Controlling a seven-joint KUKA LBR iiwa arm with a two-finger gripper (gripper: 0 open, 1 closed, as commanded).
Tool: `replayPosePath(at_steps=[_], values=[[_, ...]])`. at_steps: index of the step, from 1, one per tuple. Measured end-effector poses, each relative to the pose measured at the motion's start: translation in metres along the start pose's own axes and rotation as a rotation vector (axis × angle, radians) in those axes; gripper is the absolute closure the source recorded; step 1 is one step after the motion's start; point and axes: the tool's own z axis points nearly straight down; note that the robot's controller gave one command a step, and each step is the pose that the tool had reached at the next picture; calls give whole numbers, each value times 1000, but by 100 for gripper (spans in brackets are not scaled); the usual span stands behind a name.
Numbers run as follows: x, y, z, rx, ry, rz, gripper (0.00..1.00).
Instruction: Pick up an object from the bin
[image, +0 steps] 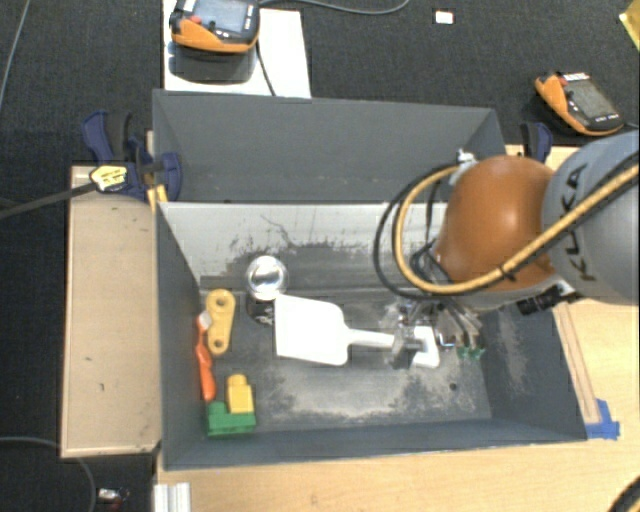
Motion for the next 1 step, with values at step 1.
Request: replayPosePath(at_steps=[1], values=[[-4,-16,-7,4,-18,24,100]])
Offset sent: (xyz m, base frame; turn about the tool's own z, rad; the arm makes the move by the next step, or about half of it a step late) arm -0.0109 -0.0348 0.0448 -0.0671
